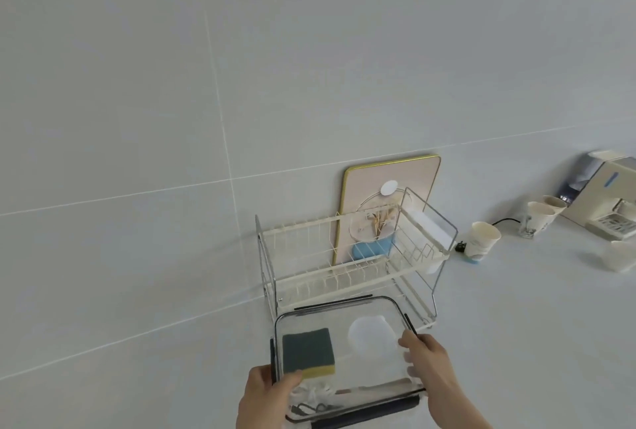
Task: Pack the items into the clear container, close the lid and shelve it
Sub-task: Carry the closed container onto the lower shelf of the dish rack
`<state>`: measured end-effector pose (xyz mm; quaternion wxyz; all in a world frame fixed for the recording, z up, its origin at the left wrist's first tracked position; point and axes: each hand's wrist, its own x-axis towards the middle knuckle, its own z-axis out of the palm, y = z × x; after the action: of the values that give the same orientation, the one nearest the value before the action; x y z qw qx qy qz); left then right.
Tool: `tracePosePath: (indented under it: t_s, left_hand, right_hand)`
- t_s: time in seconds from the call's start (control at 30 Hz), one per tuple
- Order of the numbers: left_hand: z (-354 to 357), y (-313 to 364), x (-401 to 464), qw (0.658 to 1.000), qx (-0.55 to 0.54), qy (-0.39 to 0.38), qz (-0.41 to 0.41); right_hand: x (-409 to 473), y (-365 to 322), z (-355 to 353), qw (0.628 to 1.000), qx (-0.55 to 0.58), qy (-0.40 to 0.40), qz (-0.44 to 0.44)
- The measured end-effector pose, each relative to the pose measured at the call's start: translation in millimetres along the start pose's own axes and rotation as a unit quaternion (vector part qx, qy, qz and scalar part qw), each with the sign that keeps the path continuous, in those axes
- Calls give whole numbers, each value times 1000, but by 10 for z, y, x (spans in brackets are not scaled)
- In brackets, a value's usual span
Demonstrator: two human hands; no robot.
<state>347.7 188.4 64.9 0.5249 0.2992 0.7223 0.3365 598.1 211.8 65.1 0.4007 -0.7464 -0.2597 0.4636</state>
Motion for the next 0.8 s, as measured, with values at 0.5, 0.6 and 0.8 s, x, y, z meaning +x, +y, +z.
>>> tracePosePath:
  t_s: [0.5,0.6,0.8]
  left_hand:
    - [875,145,621,983,-156,94,6]
    - [915,120,749,970,-209,120,4]
    - [910,-61,963,978,-130,161,35]
  right_hand:
    - [1336,-179,170,997,-15,-76,-19]
    - [1499,-155,284,996,-20,-82,-24]
    - [1616,-111,474,993,-9,-114,-14]
